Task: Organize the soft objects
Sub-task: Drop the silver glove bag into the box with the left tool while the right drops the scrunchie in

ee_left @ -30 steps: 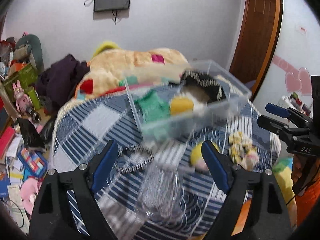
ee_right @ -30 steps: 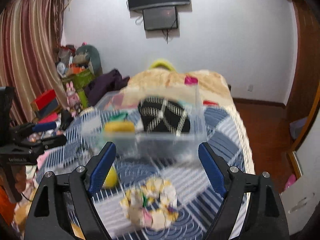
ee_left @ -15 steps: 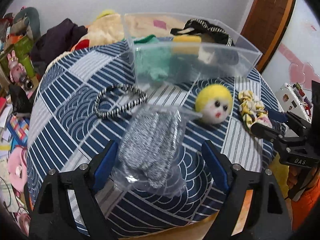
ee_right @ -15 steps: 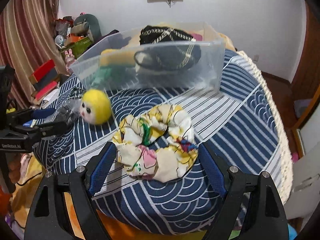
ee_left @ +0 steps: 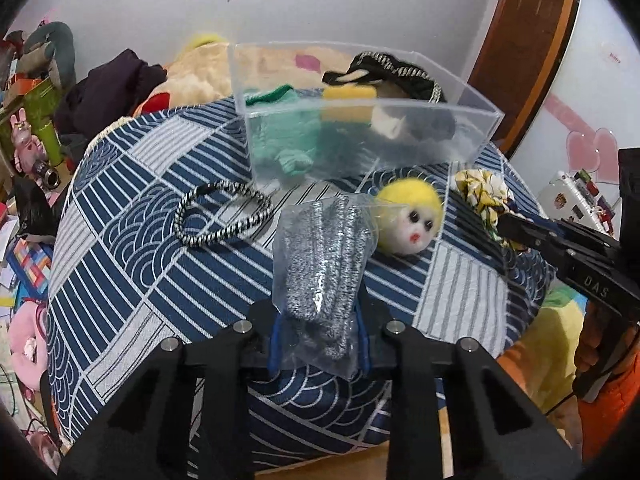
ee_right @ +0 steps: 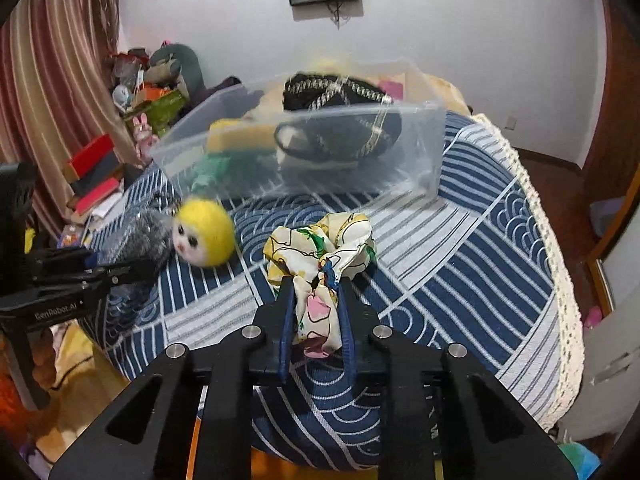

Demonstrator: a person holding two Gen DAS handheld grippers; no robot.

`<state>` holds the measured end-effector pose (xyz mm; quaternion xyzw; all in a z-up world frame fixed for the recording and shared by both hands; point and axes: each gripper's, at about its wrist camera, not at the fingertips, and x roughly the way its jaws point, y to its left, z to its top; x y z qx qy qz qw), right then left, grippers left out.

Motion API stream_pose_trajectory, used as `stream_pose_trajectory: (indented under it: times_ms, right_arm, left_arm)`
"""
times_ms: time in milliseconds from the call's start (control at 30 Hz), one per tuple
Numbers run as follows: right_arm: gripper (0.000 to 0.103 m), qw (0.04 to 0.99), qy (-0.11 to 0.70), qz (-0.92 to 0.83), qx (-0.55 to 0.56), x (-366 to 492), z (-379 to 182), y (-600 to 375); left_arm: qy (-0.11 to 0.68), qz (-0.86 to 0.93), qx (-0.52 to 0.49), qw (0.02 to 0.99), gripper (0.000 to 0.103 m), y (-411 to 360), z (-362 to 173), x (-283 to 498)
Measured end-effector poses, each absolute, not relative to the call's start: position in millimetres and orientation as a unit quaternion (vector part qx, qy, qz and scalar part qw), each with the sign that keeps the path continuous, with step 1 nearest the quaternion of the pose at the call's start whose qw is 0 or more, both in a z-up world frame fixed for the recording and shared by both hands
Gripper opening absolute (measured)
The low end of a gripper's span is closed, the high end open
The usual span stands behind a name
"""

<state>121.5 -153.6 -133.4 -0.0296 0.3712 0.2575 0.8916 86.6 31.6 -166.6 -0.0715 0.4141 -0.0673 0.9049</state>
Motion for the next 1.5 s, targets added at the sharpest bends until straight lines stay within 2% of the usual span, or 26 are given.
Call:
stream_pose_trajectory:
  times_ms: [400,733,1167,1500]
  right_arm:
    - [0.018,0.918,0.295,0.266,0.000,124,-84,-157]
    - [0.018,0.924,0.255,0.284,0.004,145,-59,-137]
    - [0.018,0.920,0.262,0.291,-0.012,181,-63,-99]
    - [0.018,0.903,0.320,0.284,-0.038,211,-94,-76]
  left_arm:
    - [0.332,-0.069,-0.073,0.938,0.028,32,-103,85]
    - [0.279,-0.052,-0.067,0.957,0.028,40,-71,116]
    - [0.308,-0.041,-0.072,0.948,0.028,48,-87,178]
    - [0.359,-0.041,-0.063,0.930,0.028,39,-118,214]
